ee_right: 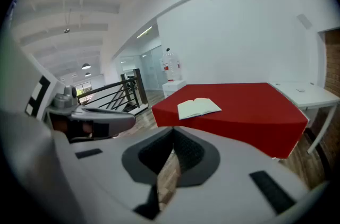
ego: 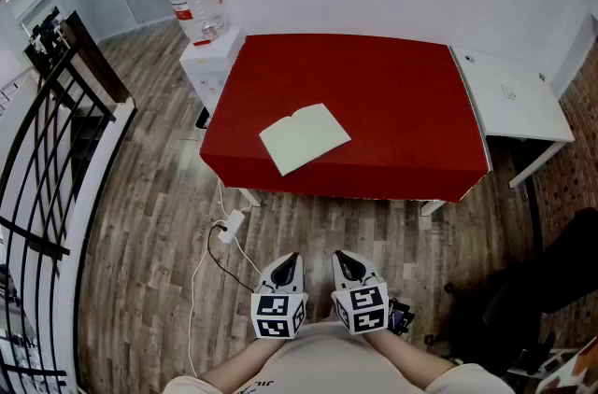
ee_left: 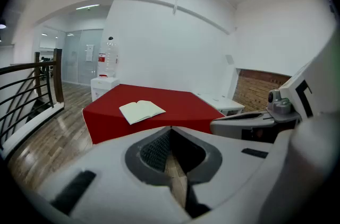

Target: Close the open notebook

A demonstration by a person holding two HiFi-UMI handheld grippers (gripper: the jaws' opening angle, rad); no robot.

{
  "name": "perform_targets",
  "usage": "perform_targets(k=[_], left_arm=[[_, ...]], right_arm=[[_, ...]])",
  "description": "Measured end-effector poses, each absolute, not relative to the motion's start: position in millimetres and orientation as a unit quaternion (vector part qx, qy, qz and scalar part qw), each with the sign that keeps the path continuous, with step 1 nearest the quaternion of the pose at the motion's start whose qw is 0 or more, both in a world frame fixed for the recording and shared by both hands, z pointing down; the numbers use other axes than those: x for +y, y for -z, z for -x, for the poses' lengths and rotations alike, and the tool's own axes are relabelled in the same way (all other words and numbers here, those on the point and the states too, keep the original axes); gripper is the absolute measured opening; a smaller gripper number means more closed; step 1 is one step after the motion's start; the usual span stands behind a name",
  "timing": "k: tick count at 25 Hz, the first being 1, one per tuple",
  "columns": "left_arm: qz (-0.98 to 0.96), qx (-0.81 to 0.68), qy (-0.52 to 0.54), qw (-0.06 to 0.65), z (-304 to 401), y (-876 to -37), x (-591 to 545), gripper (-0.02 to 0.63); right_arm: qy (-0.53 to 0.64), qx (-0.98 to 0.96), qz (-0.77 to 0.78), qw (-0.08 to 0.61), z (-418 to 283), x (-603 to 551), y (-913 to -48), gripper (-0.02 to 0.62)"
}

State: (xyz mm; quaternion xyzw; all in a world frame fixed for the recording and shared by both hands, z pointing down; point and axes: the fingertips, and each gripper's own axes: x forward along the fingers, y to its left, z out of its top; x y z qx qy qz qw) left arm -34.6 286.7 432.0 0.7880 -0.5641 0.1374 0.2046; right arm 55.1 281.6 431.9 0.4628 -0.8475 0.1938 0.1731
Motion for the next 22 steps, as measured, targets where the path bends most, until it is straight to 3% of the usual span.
perform_targets(k=[22], left_arm=[[-0.783, -0.568, -0.133, 0.216, 30.9, -449.9, 210.9, 0.005]], right_arm=[[-0.197, -0.844, -0.463, 0.183, -62.8, 204.2, -451.2, 0.006]])
